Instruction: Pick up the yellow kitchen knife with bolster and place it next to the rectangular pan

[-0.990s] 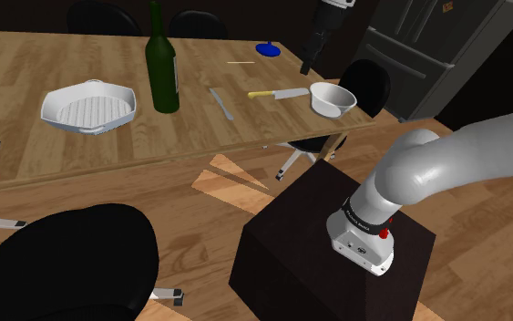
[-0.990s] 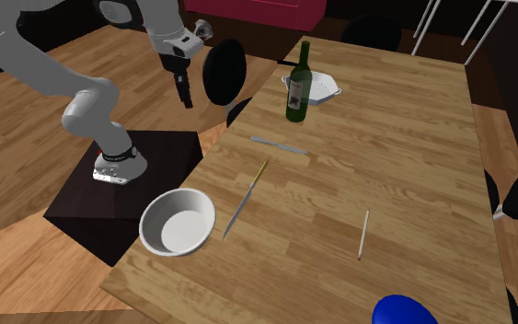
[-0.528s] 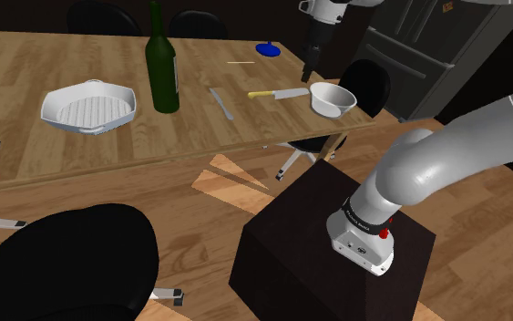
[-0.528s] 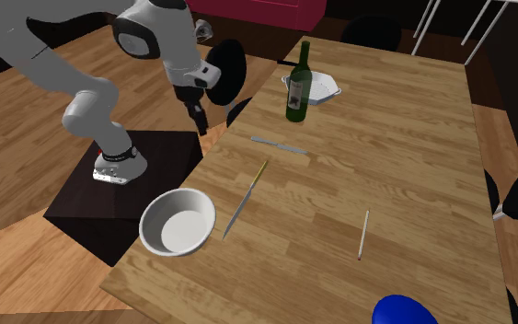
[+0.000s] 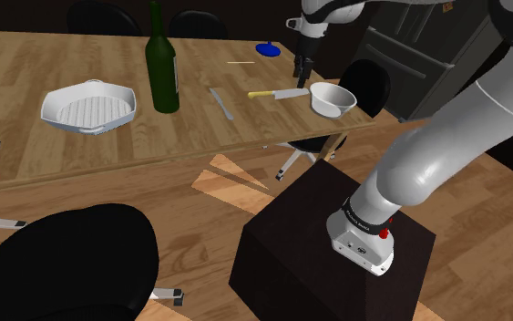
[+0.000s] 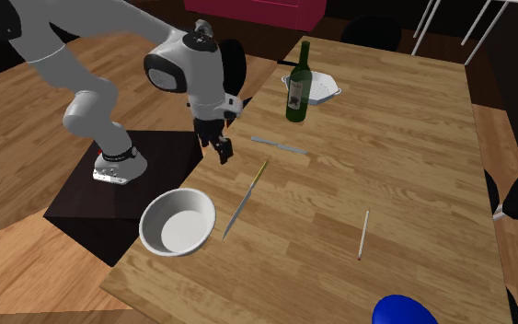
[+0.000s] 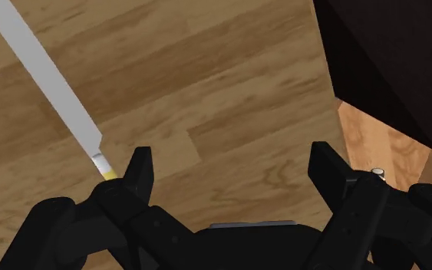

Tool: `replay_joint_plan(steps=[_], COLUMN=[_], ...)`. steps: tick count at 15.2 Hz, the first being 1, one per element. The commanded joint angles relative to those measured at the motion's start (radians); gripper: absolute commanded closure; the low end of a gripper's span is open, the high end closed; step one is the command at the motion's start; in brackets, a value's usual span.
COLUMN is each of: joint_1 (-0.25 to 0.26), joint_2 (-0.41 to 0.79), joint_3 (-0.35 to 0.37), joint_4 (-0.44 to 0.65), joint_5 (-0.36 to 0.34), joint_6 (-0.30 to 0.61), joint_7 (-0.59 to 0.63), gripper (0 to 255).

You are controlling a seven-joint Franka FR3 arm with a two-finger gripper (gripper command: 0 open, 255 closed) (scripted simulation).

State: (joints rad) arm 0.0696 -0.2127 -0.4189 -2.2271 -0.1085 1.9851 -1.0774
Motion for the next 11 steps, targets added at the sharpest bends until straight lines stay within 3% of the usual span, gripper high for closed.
replay_joint_plan(steps=[1,6,11], joint_1=[0.005,-0.003,-0.039], joint_2=[0.083,0.294,0.476], joint_3=[-0.027,-0.055,-0.038], joint_4=[0.044,0.173,0.310], joint_5=[0.012,0.072,0.127], joint_6=[0.035,0.102,0.138], joint_7=[-0.102,-0.331,-0.509], gripper=[0,0,0])
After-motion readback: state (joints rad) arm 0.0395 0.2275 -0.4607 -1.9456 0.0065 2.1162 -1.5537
